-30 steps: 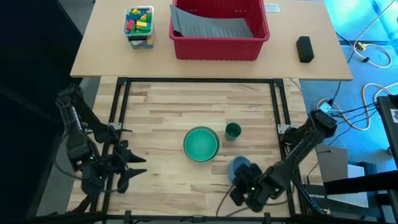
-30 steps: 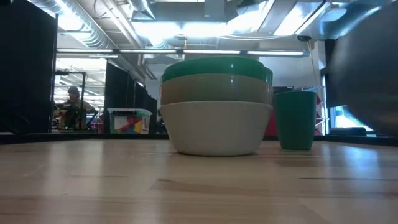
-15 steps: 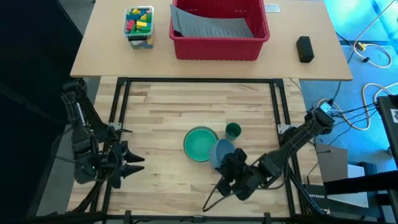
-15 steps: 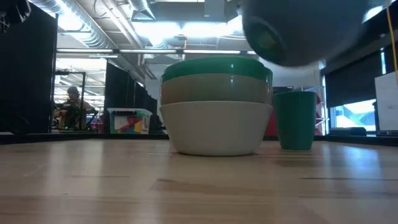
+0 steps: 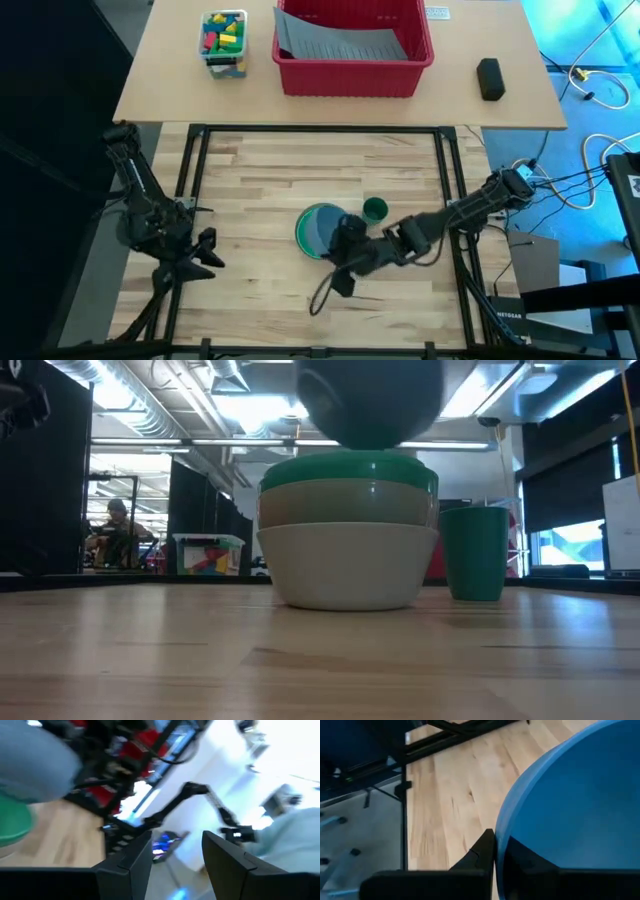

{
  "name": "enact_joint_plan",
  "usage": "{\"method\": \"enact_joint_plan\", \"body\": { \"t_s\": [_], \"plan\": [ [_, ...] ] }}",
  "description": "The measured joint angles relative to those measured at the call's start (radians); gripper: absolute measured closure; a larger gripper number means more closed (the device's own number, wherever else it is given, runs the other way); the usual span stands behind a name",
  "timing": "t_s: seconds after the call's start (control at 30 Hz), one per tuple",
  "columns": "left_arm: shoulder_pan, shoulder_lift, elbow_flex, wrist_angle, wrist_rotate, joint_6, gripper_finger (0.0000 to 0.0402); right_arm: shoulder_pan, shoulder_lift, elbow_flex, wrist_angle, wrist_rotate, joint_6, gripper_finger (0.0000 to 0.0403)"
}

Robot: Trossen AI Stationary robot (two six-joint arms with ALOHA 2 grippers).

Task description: Nest bowls inside each other

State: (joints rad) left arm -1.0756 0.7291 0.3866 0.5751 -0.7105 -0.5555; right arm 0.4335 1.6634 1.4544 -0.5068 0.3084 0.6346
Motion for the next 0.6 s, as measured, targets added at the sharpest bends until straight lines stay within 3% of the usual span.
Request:
{"method": "enact_joint_plan", "body": {
  "t_s": [0.6],
  "plan": [
    [0.427, -0.023, -0.021, 0.052, 0.608, -0.066, 0.025, -0.295, 0.0, 0.0, -0.134, -0.645, -0.253, 0.0403]
  ]
}}
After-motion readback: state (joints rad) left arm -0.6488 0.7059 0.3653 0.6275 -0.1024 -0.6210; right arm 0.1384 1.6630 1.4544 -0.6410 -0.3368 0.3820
